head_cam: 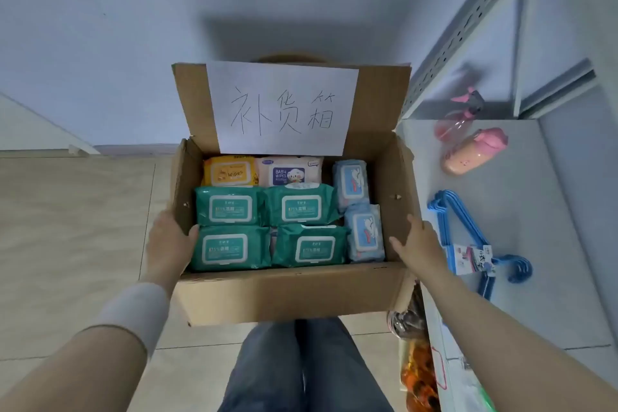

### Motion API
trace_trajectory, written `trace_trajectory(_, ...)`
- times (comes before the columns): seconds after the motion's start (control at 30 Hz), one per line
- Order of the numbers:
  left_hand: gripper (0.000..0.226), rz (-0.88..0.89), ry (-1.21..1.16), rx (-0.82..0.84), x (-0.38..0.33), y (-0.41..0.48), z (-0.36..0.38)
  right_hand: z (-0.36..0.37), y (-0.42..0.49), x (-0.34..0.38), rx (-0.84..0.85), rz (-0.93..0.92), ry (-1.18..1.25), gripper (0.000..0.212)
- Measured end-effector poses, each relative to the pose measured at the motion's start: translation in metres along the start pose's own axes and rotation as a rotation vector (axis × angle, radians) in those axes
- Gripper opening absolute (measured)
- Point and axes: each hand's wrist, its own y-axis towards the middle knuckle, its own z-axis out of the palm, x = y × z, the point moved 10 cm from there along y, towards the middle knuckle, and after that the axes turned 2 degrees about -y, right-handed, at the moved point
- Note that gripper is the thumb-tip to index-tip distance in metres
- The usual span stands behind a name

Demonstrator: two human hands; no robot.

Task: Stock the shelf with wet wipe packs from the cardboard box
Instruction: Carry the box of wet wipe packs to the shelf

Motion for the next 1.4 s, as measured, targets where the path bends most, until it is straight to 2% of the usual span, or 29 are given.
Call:
trace_trajectory(0.1,0.079,-0.135,-0.069,-0.051,0.019,0.032,-0.006,-0.009,0.037,-0.011,-0.042,0.076,0.049,0.07)
trace_trajectory(0.23,0.075,-0.25,-0.043,0.051,0.043,0.084,0.025,0.001,0.094,-0.029,-0.024,0.211,0.184,0.074)
trace_trajectory(0.37,0.05,-0.226,0.0,0.122,0.047,0.111,0.049,0.02,0.131,-0.041,0.023,0.234,0.091,0.054)
trace_trajectory(0.53,0.046,-0.204,0.156,0.082,0.048,0.116,0.047,0.024,0.144,-0.052,-0.079,0.266,0.067,0.047)
trace_trajectory(0.77,0.042,-0.152,0.135,0.06,0.037,0.101,0.039,0.026,0.133,-0.052,-0.043,0.297,0.137,0.043)
trace_trajectory(1.0,0.038,-0.056,0.194,0.084,0.03,0.068,0.027,0.026,0.055,-0.082,-0.093,0.354,0.208,0.035)
trace_trajectory(1.17,0.034,0.131,0.268,0.153,0.007,0.052,0.026,0.031,-0.032,-0.119,-0.12,0.481,0.25,0.034)
trace_trajectory(1.27,0.035,0.251,0.313,0.222,-0.008,0.041,0.033,0.054,-0.101,-0.148,-0.127,0.617,0.285,0.04)
trace_trajectory(1.4,0.036,0.449,0.383,0.307,-0.038,0.019,0.046,0.096,-0.194,-0.181,-0.167,0.744,0.383,0.038)
